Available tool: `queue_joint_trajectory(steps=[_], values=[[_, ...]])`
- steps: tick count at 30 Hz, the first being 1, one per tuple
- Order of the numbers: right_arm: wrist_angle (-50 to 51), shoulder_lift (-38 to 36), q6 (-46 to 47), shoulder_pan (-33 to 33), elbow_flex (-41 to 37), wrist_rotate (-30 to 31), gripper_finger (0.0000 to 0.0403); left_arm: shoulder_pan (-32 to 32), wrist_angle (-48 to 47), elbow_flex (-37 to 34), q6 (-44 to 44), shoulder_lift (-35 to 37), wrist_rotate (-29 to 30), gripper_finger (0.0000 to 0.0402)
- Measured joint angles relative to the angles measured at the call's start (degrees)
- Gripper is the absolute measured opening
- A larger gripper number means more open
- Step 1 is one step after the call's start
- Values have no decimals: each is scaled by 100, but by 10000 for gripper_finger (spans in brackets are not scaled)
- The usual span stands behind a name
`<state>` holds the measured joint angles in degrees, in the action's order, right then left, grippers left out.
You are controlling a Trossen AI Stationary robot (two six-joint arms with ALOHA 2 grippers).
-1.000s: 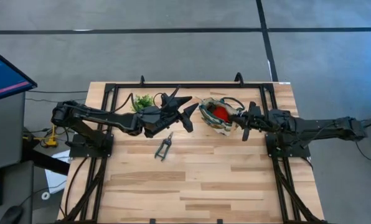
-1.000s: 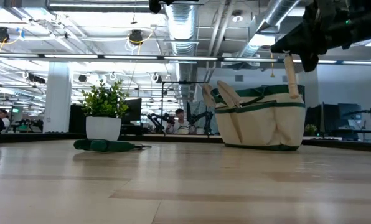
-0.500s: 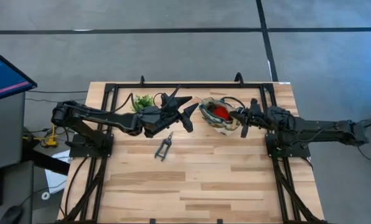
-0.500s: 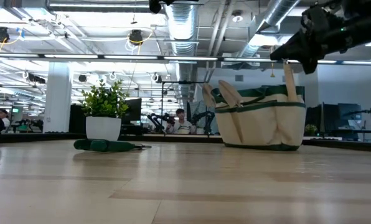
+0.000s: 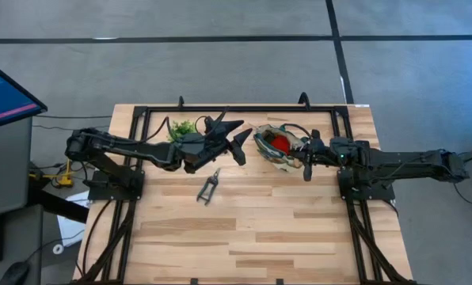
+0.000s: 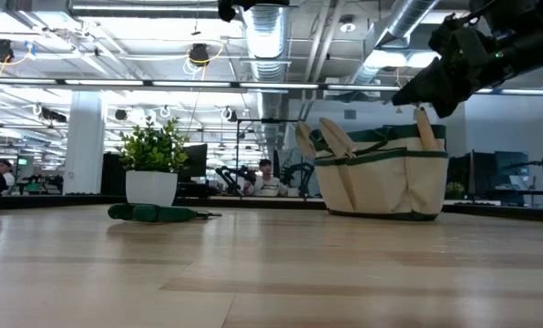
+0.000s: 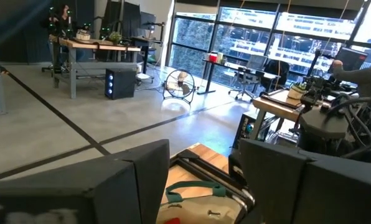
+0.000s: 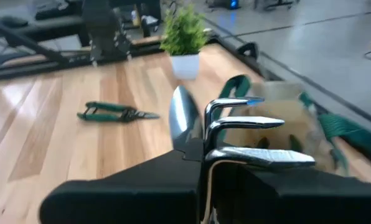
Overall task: Pick & Place Garden tools in Gardening bag
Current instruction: Put the hand rake into the side pocket of the gardening bag
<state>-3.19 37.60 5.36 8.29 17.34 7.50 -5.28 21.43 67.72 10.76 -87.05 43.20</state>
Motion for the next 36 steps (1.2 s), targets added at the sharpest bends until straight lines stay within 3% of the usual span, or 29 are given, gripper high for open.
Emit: queue_joint_trajectory(steps=[3, 10, 28, 36], values=[[-202, 223, -35, -7, -51, -60, 0, 0, -2, 0, 0, 0, 0, 181], [-1832, 479, 179, 50, -921, -172, 0, 0, 0, 0, 2, 0, -2, 181], [-1980, 470, 17, 55, -1285, -2, 1, 0, -2, 0, 2, 0, -2, 181], [-1915, 480, 263, 50, -1298, -6, 50, 0, -2, 0, 4, 0, -2, 181]])
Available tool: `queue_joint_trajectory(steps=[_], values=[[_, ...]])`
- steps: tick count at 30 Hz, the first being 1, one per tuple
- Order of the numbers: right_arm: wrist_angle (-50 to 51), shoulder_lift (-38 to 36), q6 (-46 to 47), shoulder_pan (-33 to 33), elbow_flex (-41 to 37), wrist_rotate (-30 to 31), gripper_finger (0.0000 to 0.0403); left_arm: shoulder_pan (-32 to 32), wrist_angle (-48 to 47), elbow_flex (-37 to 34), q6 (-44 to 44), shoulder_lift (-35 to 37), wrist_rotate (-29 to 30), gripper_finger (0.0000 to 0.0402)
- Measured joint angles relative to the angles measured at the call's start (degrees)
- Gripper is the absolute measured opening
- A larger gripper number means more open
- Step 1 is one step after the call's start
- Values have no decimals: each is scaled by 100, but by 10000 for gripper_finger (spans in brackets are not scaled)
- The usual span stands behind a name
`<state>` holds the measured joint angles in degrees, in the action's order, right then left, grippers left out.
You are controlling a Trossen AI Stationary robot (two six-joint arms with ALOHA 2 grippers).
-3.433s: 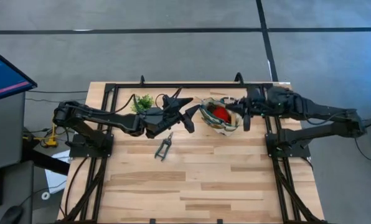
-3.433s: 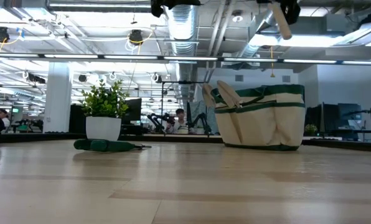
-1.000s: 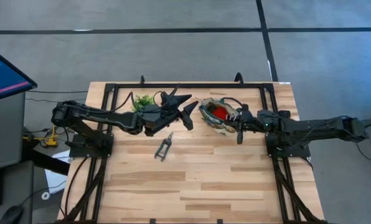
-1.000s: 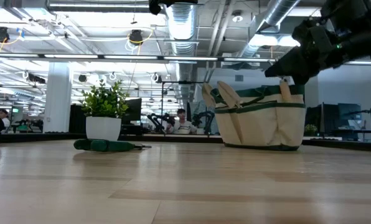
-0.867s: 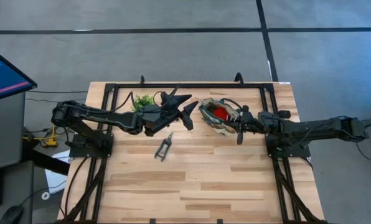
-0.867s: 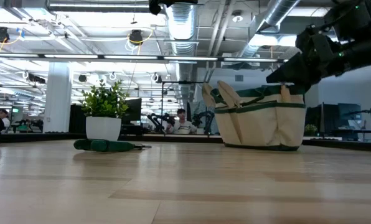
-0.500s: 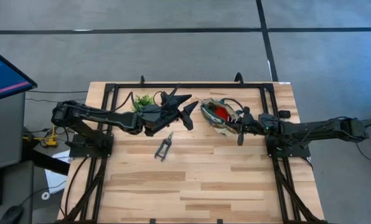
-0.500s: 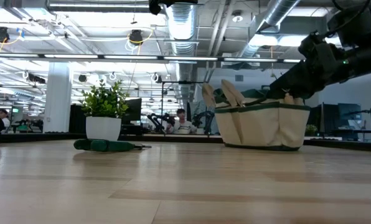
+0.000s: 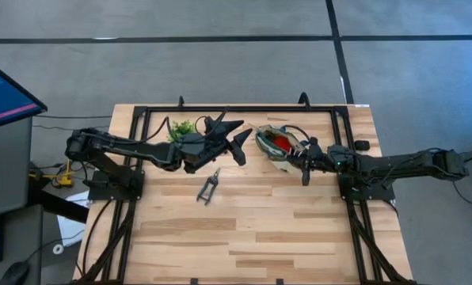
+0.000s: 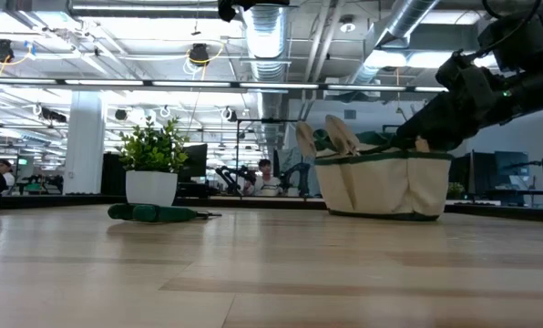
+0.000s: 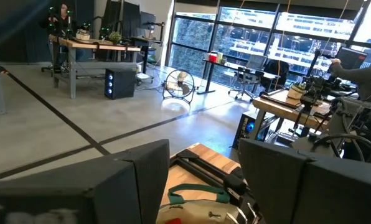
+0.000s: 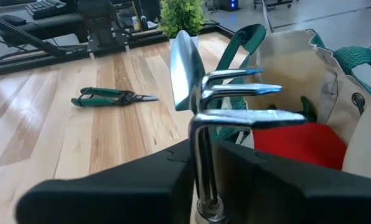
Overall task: Pick & Place Garden tools in Gardening bag
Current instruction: Put the hand rake into the side pocket of the gardening bag, then put the shear scissor into the gardening bag
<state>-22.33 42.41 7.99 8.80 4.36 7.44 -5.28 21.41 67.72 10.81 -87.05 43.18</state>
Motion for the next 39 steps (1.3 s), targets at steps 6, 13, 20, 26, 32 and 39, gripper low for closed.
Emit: queue_joint_trajectory(steps=[6, 13, 20, 26, 32, 39], values=[[-21, -5, 202, 0, 0, 0, 70, 0, 0, 0, -2, 0, -1, 181], [-35, -15, 216, -15, 4, -9, 134, 0, 0, 0, 0, 0, -1, 181], [1024, -194, 207, -101, 587, -9, 213, 0, -2, 0, -2, 0, -1, 181], [3085, -489, 205, -20, 1388, 4, 232, 0, -4, 0, -2, 0, -1, 181], [4802, -785, 190, -13, 2252, 3, 222, 0, -35, 0, -3, 0, -1, 181], [5913, -1132, 63, -13, 3148, 4, 206, 0, -68, 0, -2, 0, -1, 181]])
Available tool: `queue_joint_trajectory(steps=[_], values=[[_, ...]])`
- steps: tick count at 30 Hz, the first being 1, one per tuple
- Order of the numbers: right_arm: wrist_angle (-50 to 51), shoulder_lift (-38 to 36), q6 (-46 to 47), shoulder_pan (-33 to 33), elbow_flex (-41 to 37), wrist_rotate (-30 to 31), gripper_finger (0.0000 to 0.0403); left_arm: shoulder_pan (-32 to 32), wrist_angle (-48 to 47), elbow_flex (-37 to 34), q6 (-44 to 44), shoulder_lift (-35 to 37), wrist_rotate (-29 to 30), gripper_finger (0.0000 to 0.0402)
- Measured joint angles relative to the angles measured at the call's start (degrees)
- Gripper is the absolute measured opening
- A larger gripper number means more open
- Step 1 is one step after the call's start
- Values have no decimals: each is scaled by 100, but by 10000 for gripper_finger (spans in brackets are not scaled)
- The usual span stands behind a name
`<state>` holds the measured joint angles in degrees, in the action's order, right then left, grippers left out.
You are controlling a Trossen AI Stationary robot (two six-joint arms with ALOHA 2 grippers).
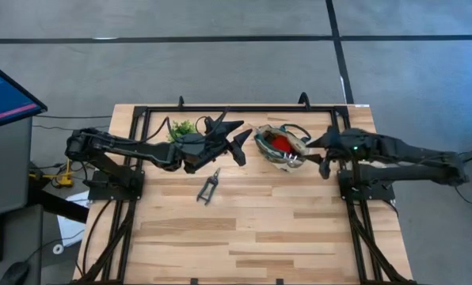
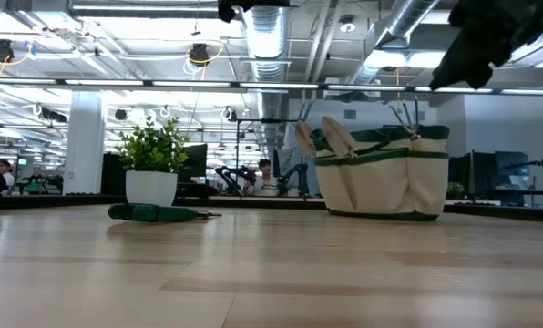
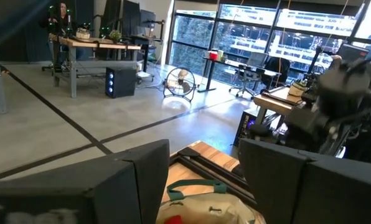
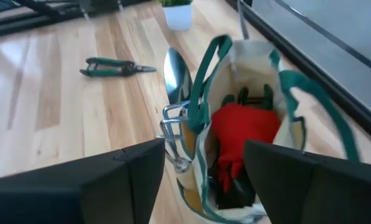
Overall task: Pick & Place Garden tools in Gardening bag
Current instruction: Put the shear scissor into the gardening bag
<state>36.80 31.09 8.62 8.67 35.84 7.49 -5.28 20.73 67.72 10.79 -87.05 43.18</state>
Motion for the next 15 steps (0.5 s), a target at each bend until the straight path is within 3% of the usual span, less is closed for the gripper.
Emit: queue_joint_trajectory(steps=[6, 15], values=[[540, -266, 397, -2, 637, -42, 194, -39, -326, 3, 3, 77, -2, 181], [300, -648, 662, -2, 959, -345, 178, -286, -993, 4, -11, 520, -100, 181]])
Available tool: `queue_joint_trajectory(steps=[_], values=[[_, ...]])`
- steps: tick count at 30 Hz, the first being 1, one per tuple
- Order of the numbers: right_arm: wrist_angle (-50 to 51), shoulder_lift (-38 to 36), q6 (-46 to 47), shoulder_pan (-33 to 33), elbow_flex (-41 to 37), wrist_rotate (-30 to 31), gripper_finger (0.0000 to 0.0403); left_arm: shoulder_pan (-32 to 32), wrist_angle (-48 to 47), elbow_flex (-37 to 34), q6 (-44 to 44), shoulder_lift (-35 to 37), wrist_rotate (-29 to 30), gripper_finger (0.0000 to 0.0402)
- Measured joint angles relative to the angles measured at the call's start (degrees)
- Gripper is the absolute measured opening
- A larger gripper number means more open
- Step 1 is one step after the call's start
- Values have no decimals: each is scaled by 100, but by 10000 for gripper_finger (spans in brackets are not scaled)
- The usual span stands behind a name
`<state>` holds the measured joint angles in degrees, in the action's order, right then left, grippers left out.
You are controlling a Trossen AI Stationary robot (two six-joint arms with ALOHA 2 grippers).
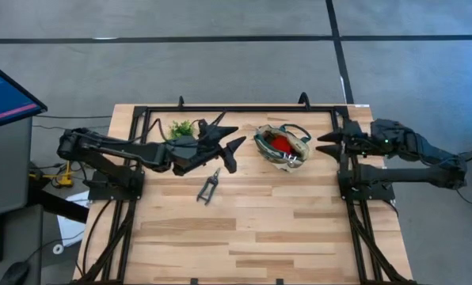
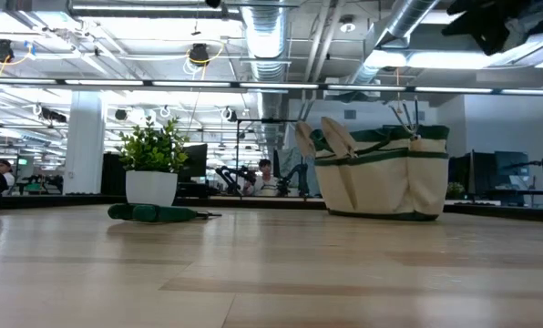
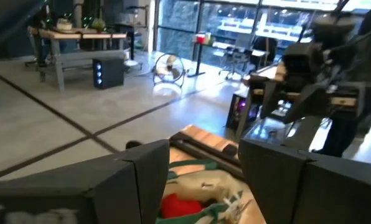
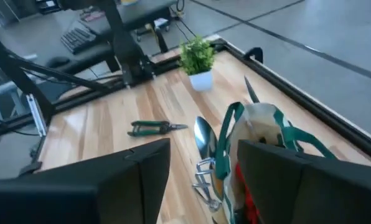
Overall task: Pick & Place Garden tools in Gardening bag
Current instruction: Put the shear scissor into the gardening bag
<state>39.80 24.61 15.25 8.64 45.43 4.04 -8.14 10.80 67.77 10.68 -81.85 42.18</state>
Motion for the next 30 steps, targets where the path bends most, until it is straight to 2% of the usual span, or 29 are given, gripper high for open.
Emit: queue_joint_trajectory(steps=[3, 10, 13, 18, 22, 30], values=[[-328, -22, 26, 0, 10, -217, 174, -66, 12, 0, -17, 168, 1, 181], [-1509, -23, 240, 0, 4, -1911, 166, -162, -12, 0, 4, 503, 6, 181], [-2045, -27, 243, 0, 4, -2290, 163, -162, -16, 0, 7, 604, -36, 181], [-2470, -27, 240, 0, 4, -2370, 159, -160, -3, 0, 27, 780, -64, 181], [-2484, -25, 240, 0, 4, -2367, 157, -160, 38, 0, 426, 853, -67, 181], [-2486, -25, 240, 0, 4, -2357, 162, -110, 214, -2, 481, 825, -69, 181]])
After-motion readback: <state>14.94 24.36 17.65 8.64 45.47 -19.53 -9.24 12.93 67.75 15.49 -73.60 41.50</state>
